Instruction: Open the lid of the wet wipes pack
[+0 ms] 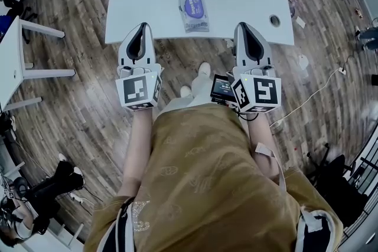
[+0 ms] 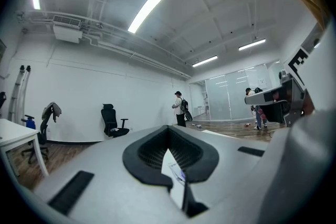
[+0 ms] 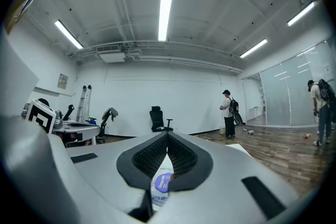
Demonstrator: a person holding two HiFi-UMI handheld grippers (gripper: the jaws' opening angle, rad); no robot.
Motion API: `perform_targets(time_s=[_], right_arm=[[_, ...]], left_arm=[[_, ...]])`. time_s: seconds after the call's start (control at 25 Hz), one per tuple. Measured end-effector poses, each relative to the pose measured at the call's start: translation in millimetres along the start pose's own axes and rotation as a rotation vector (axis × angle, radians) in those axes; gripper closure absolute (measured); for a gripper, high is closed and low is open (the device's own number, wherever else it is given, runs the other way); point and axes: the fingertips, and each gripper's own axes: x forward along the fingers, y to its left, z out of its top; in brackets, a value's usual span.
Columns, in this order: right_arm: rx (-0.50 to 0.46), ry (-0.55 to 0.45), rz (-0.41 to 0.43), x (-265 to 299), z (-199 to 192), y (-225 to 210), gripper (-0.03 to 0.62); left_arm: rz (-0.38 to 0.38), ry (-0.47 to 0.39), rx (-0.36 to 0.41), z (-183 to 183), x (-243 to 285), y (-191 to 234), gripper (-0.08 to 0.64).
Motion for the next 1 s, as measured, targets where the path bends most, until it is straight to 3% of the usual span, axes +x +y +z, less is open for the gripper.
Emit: perform_targets(time_s=[0.44, 1.0], right_arm=[[-0.002, 0.005, 0.033, 58.1, -1.8, -18.4, 0.583], [-0.002, 0.093, 0.064, 128.9, -31.0, -55.2, 0.583]], left_arm=[[0.012, 0.026, 0.016, -4.3, 52.4, 7.3, 0.558], [0.041, 0.108, -0.012, -28.3, 125.5, 9.6, 0.558]])
